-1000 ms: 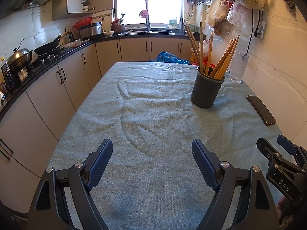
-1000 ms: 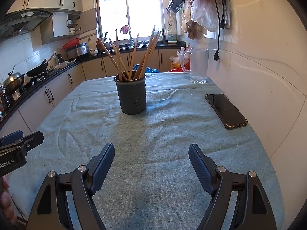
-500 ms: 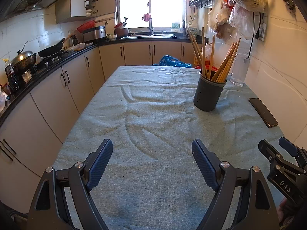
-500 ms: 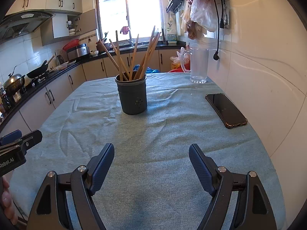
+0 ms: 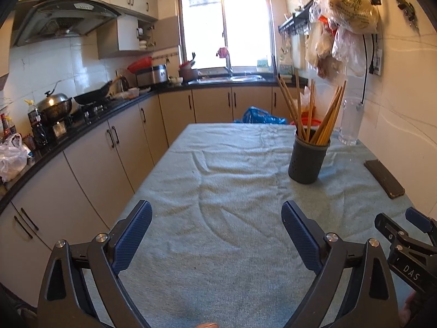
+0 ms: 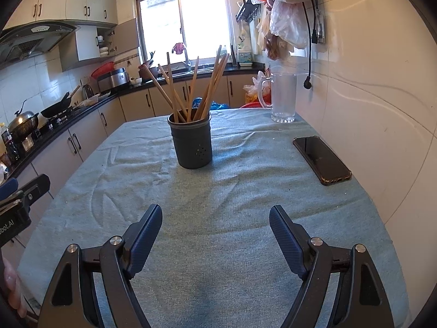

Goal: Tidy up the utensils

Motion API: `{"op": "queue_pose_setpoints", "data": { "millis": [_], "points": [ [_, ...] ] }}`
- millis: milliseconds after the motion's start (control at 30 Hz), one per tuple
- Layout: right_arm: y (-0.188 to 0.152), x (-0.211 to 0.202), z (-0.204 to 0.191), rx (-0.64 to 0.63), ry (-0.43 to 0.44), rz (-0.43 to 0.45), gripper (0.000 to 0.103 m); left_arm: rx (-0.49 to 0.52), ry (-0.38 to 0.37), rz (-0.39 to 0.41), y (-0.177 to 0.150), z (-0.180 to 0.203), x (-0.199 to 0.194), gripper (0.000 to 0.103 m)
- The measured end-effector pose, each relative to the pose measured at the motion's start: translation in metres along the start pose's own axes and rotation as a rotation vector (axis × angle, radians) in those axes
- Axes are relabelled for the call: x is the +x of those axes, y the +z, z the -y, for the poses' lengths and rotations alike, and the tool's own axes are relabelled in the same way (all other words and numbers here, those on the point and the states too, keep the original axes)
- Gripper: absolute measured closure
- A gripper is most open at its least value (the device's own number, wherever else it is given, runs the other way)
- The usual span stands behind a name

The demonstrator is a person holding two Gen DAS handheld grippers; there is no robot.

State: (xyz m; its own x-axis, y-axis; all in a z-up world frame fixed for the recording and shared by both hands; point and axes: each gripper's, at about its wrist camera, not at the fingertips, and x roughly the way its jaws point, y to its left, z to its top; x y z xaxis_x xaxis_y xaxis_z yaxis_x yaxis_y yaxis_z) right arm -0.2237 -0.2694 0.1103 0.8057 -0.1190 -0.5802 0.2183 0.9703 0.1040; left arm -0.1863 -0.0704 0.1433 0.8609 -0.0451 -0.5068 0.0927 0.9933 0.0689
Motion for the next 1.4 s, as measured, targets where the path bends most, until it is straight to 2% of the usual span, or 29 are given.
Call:
{"op": "queue_pose_setpoints", "data": {
  "millis": [200, 433, 1400],
  "points": [
    [0.001, -0.005, 0.001, 0.005, 0.000, 0.014, 0.018, -0.009, 0.013, 0.064, 0.002, 0.000, -0.014, 0.000],
    [0.002, -0.010, 0.002, 0.013, -0.002, 0.028, 0.018, -0.004, -0.002, 0.108, 0.003, 0.002, -0.024, 0.000],
    [0.002, -0.014, 0.002, 0.019, -0.016, 0.047, 0.016, 0.023, -0.031, -0.014, -0.005, 0.012, -0.002, 0.000]
  ]
}}
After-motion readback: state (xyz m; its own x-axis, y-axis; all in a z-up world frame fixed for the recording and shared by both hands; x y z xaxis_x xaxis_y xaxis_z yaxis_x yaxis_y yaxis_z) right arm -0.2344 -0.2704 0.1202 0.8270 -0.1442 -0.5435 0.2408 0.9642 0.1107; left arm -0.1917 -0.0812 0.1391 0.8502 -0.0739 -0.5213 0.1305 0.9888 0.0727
